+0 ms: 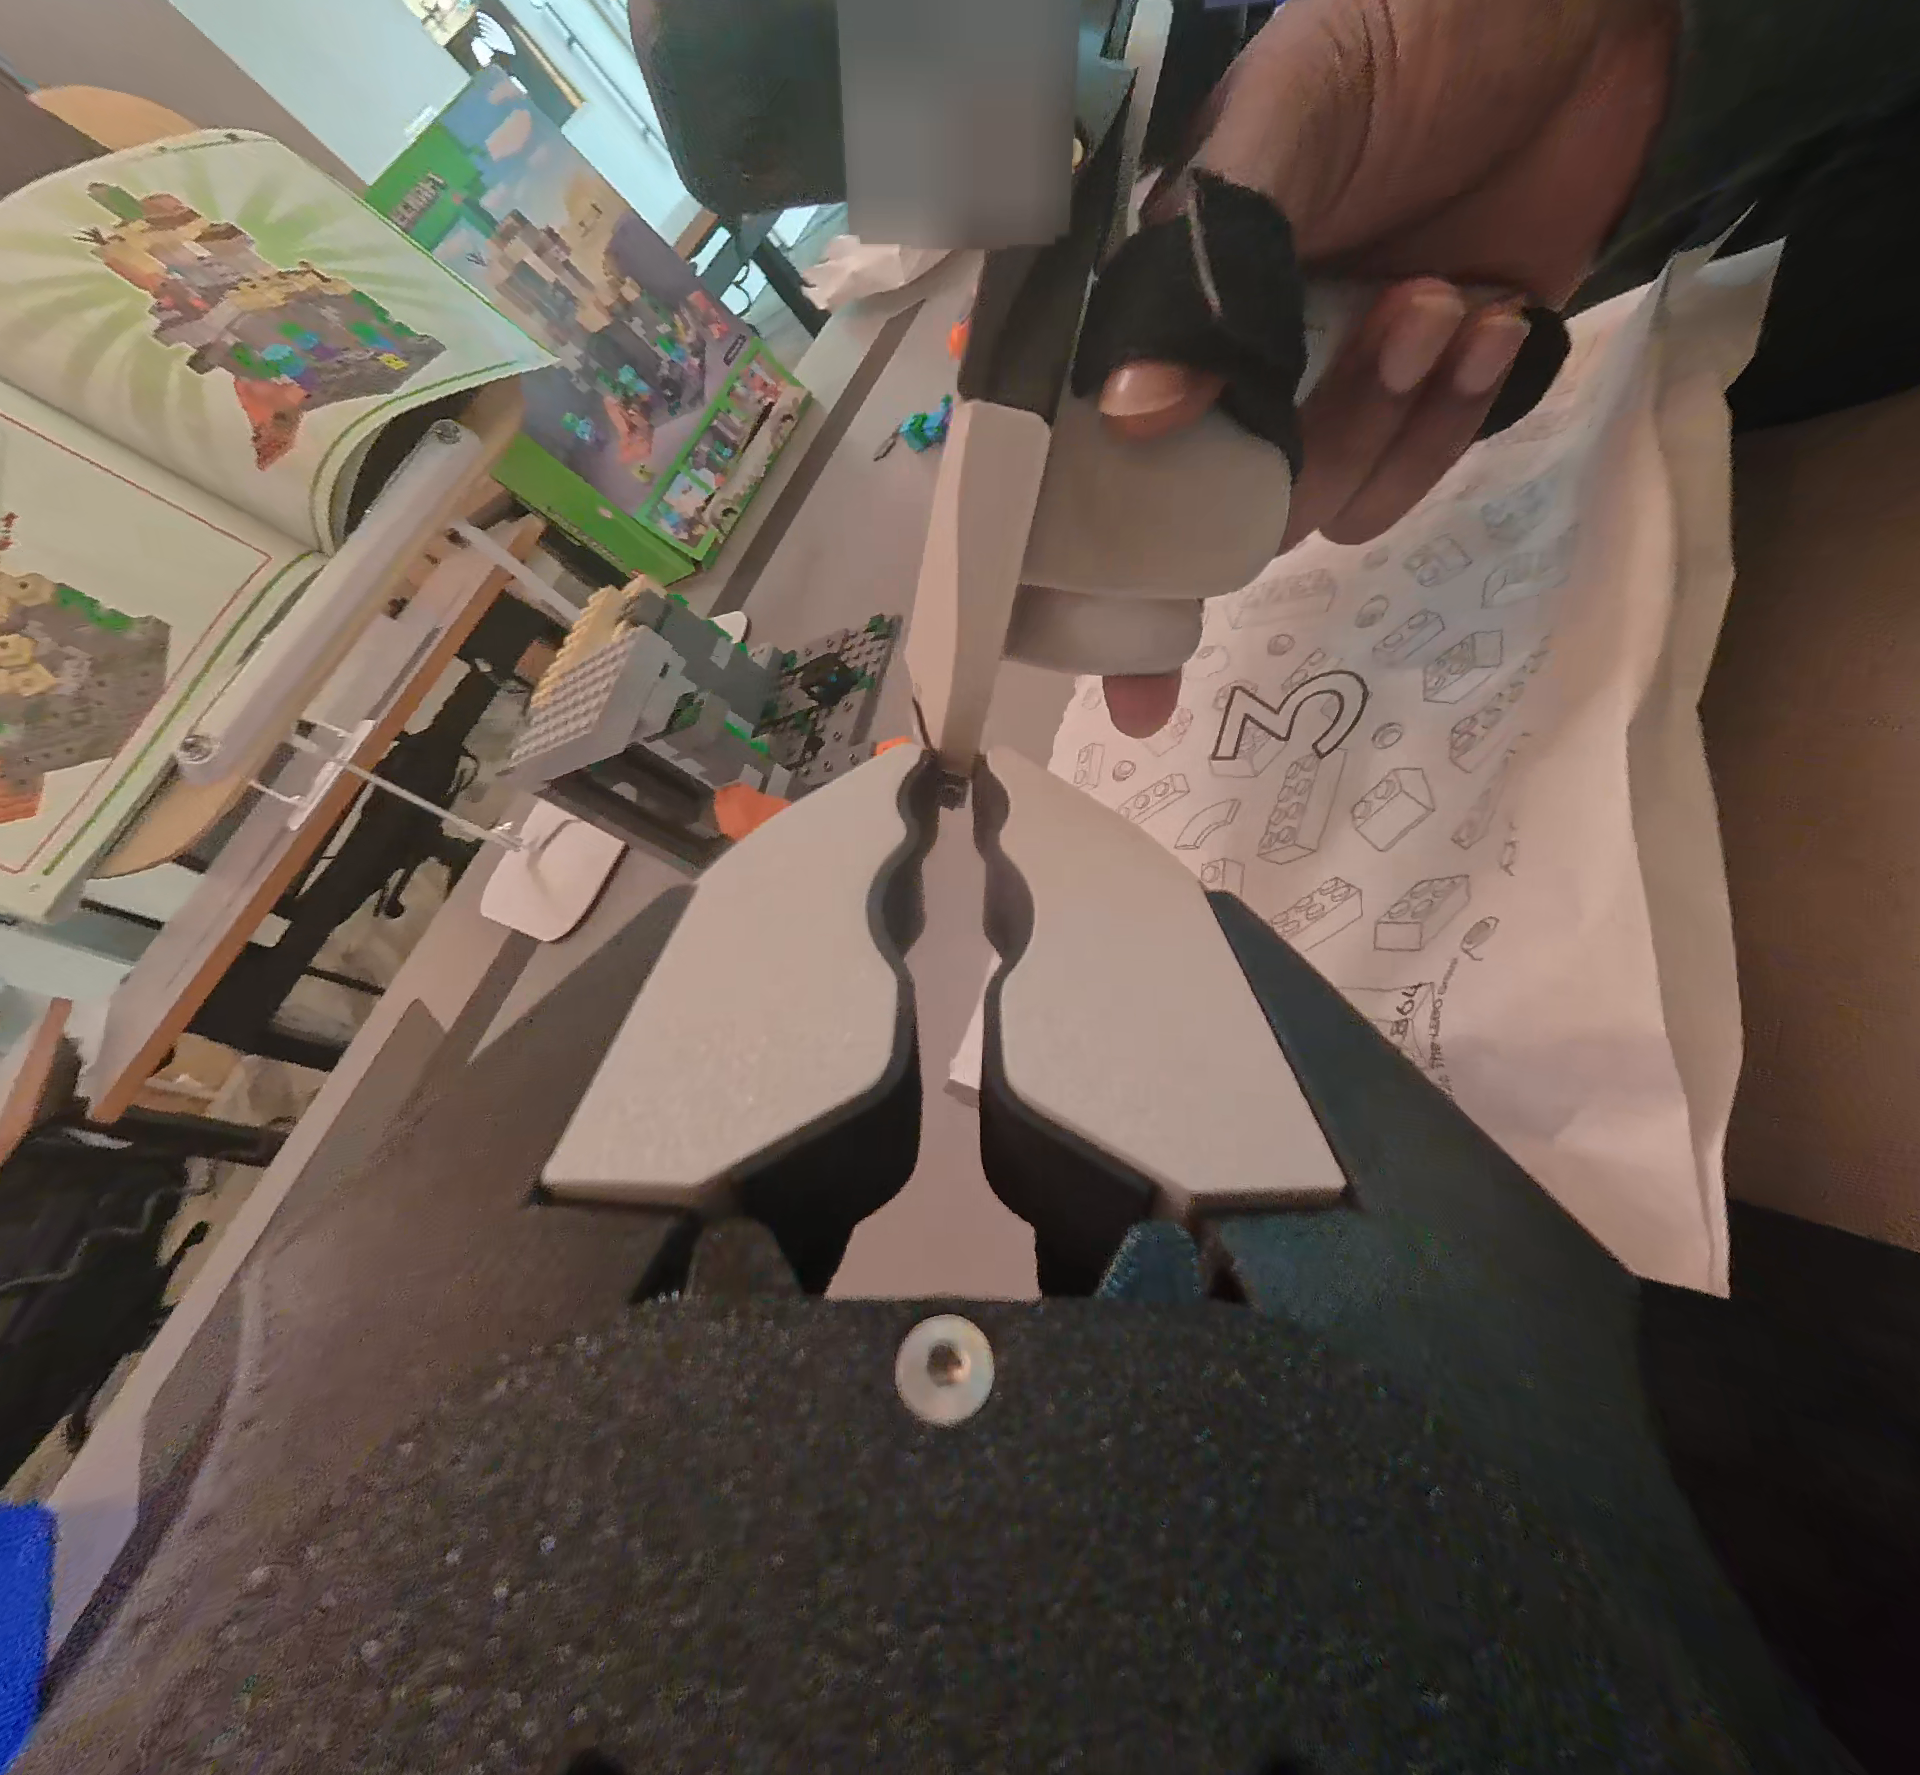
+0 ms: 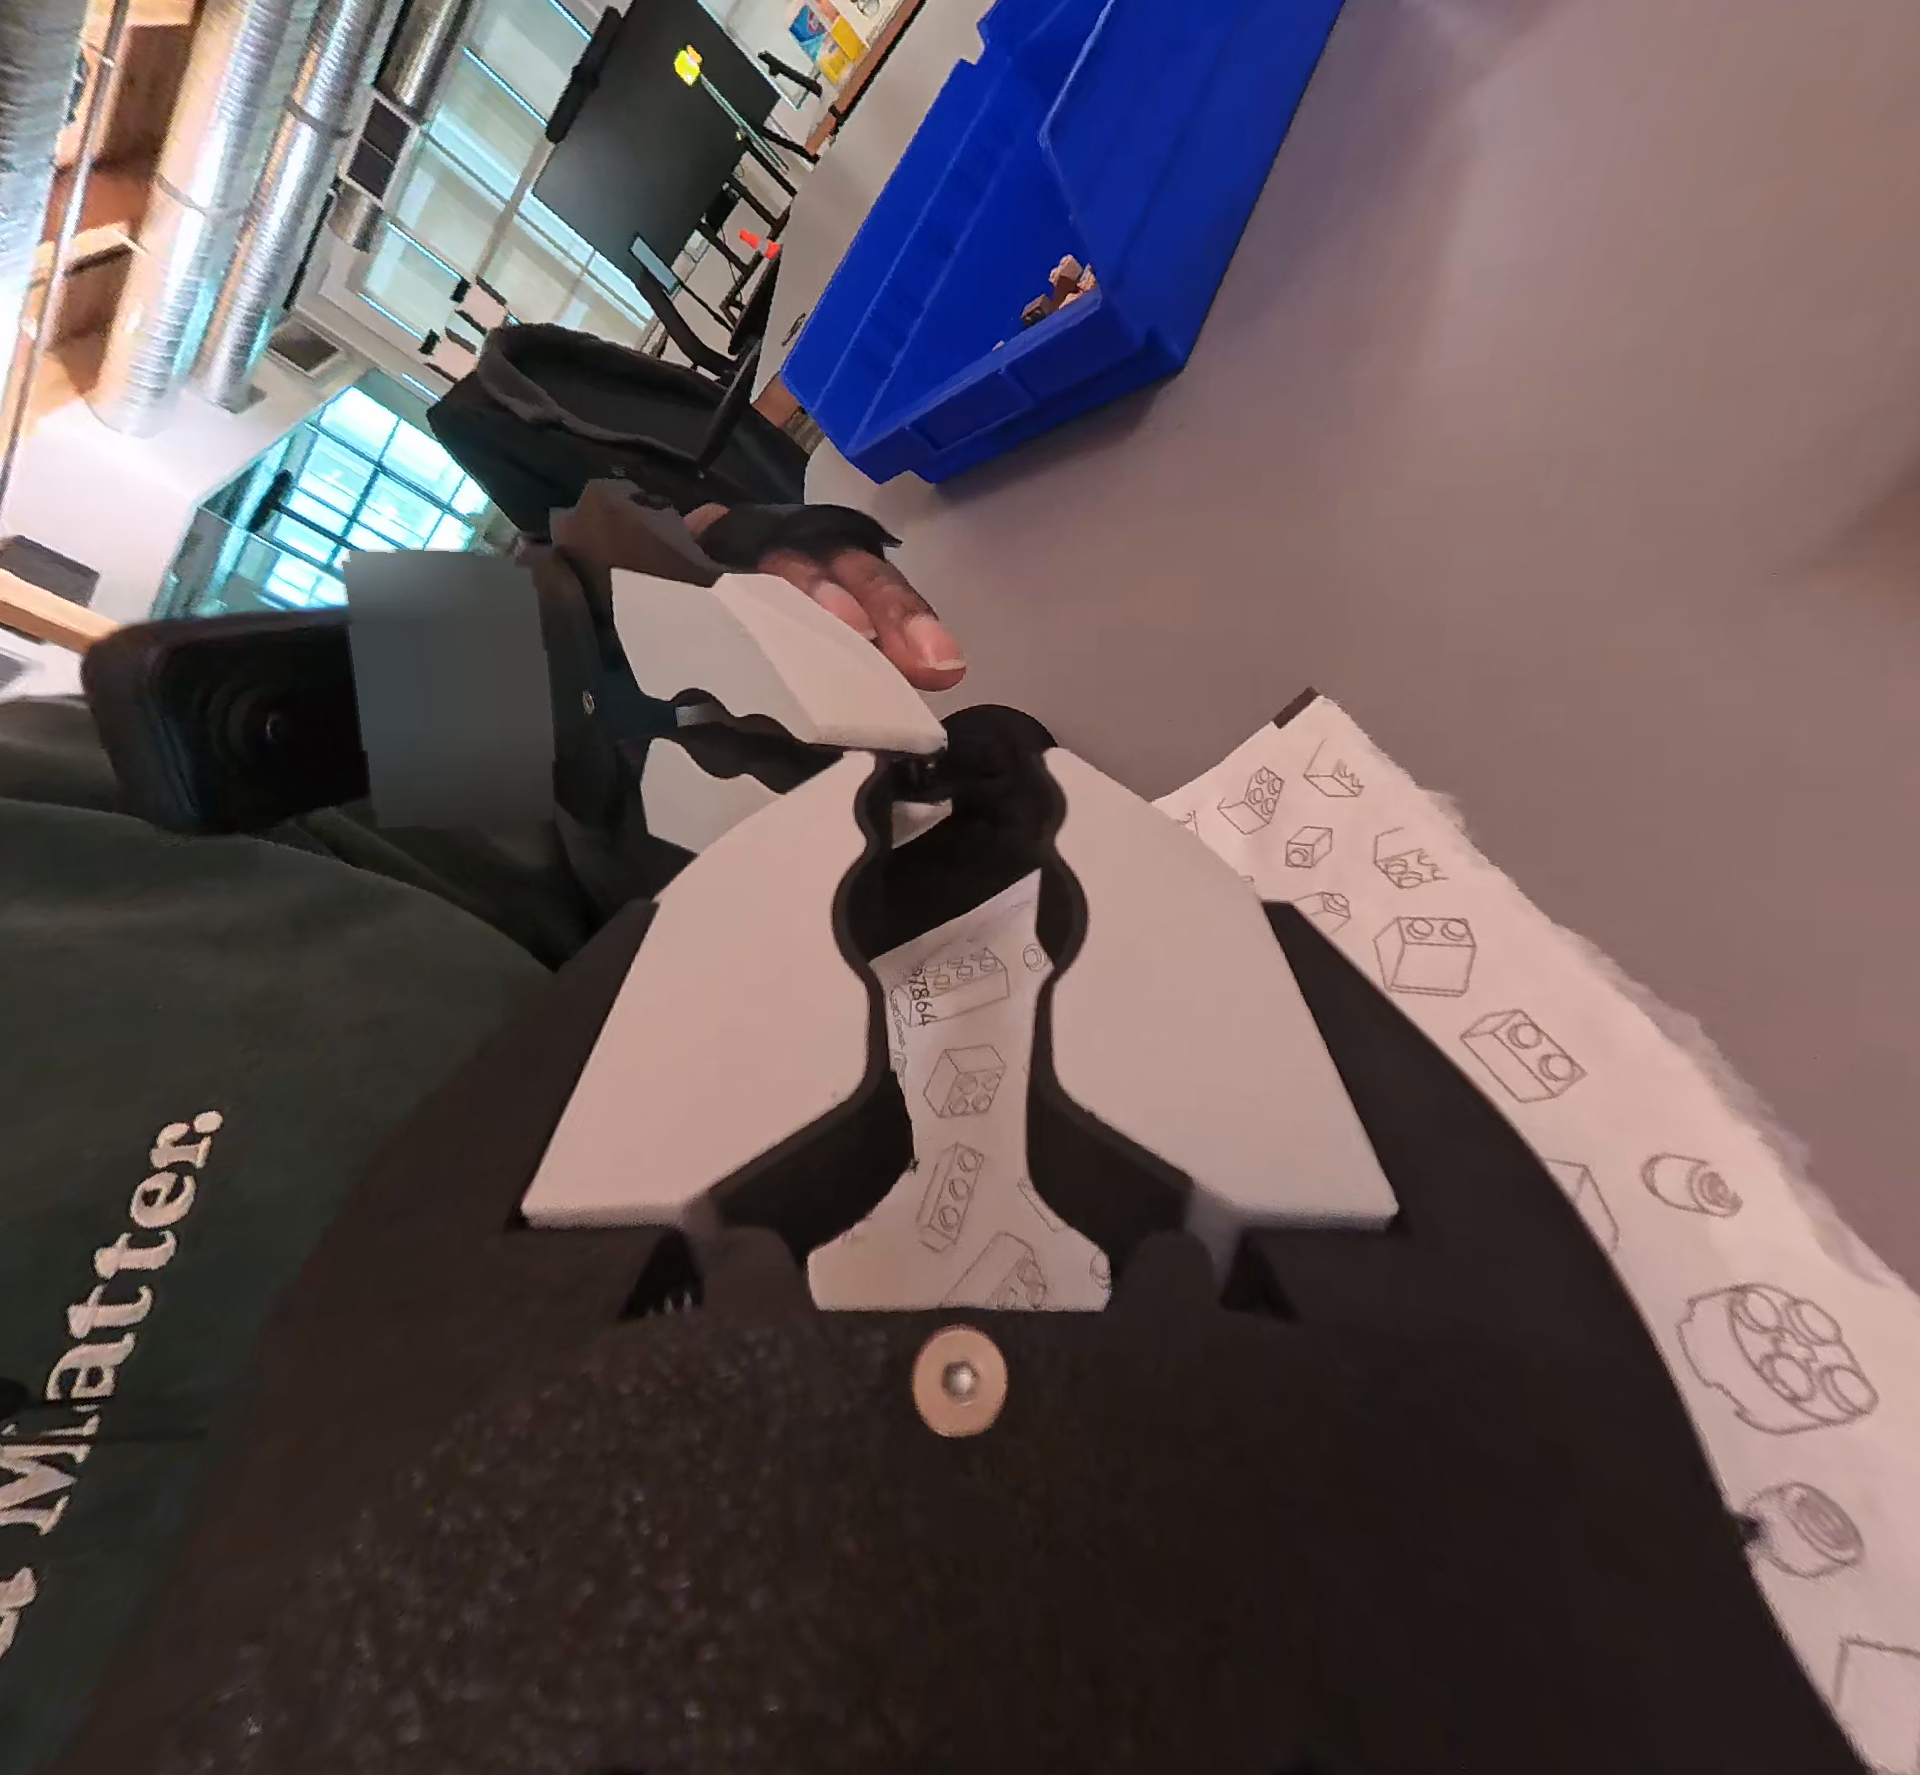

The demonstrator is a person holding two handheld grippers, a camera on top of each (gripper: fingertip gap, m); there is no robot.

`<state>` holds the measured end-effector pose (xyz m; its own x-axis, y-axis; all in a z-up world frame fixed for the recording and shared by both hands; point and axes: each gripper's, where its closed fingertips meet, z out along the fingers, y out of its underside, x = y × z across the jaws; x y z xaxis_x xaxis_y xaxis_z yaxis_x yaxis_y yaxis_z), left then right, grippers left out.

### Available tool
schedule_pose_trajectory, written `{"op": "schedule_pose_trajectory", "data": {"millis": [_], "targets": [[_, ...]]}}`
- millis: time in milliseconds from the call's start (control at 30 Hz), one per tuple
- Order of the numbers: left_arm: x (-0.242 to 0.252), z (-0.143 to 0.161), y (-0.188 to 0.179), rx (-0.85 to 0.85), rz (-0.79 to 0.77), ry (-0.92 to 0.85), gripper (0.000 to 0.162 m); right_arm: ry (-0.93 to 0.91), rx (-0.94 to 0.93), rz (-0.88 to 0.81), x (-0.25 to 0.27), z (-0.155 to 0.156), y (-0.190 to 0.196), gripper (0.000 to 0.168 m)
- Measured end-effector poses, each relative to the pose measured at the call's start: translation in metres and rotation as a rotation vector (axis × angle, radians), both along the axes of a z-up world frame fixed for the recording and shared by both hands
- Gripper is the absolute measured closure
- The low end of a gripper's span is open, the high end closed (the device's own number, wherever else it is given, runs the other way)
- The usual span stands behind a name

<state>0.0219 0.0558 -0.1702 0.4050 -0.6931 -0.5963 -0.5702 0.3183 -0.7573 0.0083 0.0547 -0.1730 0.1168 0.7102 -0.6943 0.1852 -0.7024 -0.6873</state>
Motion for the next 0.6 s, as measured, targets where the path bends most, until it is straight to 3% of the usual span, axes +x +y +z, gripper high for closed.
{"op": "schedule_pose_trajectory", "data": {"millis": [100, 300, 467, 600], "targets": [[-0.002, 0.003, -0.004, -0.024, -0.032, 0.004, 0.157, 0.005, 0.057, 0.018, 0.0, 0.007, -0.003, 0.144], [-0.05, 0.005, 0.013, -0.032, 0.106, 0.065, 0.157, 0.073, 0.114, 0.04, 0.019, 0.026, -0.003, 0.147], [-0.136, 0.014, 0.038, -0.101, 0.367, 0.131, 0.157, -0.035, 0.299, -0.065, 0.049, 0.02, 0.015, 0.15], [-0.216, 0.01, 0.056, -0.23, 0.603, 0.177, 0.157, -0.044, 0.31, -0.137, 0.072, 0.018, 0.024, 0.151]]}}
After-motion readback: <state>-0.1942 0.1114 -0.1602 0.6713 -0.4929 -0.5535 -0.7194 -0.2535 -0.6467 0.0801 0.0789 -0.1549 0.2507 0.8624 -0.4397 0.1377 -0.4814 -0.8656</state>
